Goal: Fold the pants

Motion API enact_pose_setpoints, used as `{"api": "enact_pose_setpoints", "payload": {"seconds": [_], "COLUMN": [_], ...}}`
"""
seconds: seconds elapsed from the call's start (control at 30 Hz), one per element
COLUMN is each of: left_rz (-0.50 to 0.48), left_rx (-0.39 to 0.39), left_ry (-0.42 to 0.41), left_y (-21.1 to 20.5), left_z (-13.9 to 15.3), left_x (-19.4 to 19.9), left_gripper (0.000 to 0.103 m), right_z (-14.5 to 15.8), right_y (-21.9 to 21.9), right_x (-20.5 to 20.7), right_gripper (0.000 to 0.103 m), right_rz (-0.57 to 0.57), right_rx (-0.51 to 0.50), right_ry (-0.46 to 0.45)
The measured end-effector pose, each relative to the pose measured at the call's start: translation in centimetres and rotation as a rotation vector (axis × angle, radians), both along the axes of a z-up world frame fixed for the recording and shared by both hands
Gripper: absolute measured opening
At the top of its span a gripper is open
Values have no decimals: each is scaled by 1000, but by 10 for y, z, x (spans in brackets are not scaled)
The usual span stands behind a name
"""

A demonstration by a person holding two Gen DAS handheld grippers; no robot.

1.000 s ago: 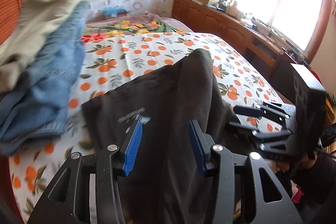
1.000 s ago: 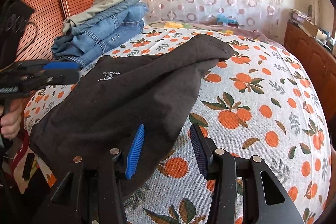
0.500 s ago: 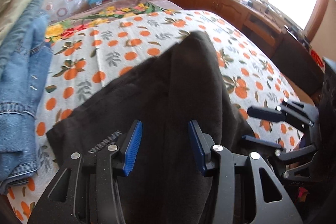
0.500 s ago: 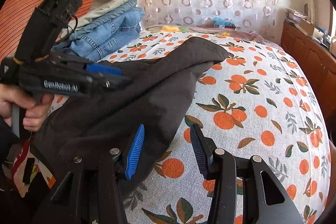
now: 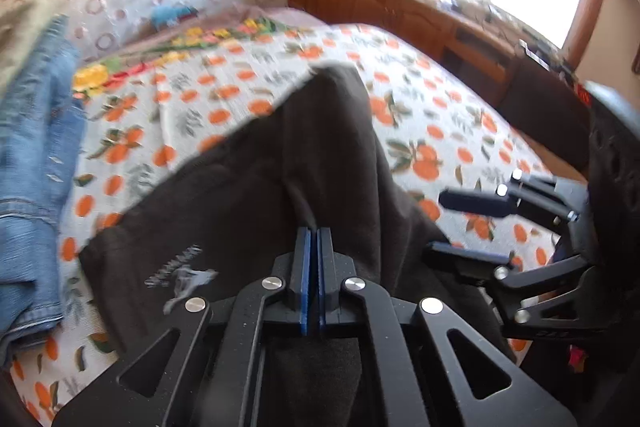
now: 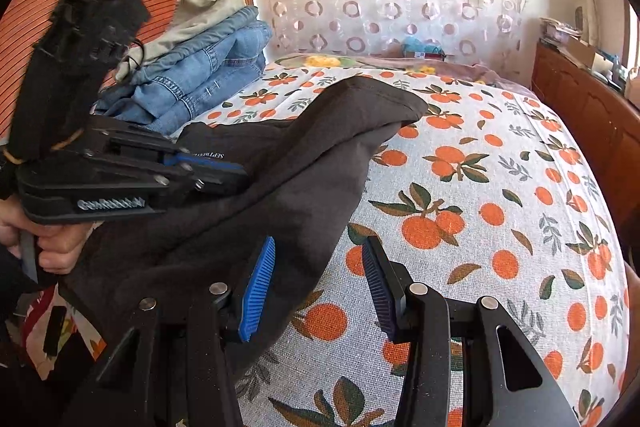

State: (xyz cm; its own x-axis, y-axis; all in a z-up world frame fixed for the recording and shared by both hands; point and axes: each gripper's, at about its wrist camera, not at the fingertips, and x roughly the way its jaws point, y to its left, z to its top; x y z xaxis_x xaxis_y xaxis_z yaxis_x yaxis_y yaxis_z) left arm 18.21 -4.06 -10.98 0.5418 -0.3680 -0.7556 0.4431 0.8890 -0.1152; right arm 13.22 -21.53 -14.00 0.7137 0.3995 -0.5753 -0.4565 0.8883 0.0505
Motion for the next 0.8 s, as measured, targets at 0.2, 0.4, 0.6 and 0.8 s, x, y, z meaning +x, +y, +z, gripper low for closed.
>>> {"api": "enact_pose_setpoints", "payload": {"seconds": [0.2, 0.4, 0.6, 0.8], "left_rz": [122, 255, 282, 278], "left_rx": [-7, 47, 24, 43], "left_ry": [-122, -129, -49, -22], "left_y": [31, 73, 94, 89], "left_z": [35, 33, 7, -7], "left_x": [-14, -21, -16, -11], "left_gripper": [3, 5, 22, 28], "right_z": [0, 1, 0, 0], "right_y": [0, 2, 3, 3], "right_x": [0, 0, 4, 5], "right_gripper": [47, 47, 47, 47], "right_rz": [0, 10, 9, 11], "right_rx": [0, -5, -9, -10], "right_ry": [2, 1, 9, 11]}}
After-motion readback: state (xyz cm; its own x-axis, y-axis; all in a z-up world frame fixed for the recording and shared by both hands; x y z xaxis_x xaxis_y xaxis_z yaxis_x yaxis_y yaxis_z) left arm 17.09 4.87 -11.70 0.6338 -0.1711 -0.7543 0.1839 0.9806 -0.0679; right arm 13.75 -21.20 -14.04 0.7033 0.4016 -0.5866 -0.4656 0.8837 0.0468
